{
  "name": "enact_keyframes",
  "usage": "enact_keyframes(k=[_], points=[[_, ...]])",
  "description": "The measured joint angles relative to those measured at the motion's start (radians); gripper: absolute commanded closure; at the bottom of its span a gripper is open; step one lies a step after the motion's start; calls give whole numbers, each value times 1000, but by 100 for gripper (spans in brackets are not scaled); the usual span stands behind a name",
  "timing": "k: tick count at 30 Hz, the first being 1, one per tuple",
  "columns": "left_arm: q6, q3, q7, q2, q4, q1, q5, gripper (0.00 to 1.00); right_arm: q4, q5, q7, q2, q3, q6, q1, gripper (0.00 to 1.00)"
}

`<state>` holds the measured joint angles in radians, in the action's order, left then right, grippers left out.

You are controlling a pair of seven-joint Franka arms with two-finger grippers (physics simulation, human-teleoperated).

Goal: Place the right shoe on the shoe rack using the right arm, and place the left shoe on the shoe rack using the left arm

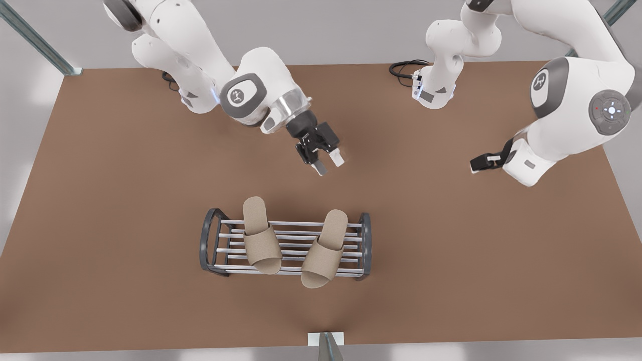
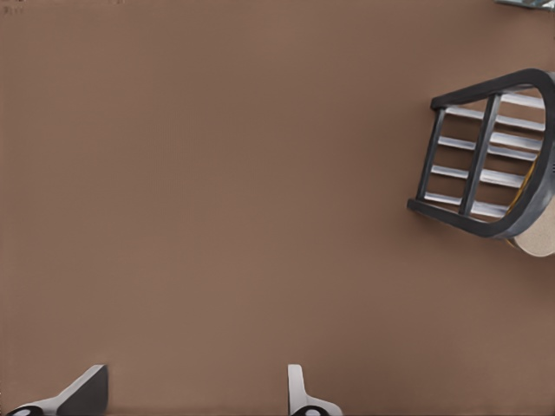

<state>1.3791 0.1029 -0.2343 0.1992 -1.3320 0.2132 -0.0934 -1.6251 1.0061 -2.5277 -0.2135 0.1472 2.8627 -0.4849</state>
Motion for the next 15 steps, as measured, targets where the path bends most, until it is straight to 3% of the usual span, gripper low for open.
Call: enact_keyframes(k=[3,4,5,7,12,15], points=[[-4,-2,16,-11,-1,0,5,0,57,-590,330,56,-335,-456,74,0],[-5,-5,19,-15,-1,0,10,0,57,-697,450,58,-415,-571,106,0],[-6,-9,23,-21,-2,0,14,0,53,-767,570,59,-443,-668,162,0],[-6,-21,29,-8,-1,0,20,0,21,-847,793,66,-341,-819,330,0],[-14,-25,44,53,18,2,29,0,16,-924,1238,73,-305,-1032,343,0],[-17,-25,49,69,18,2,34,0,15,-940,1447,79,-236,-1100,417,0]])
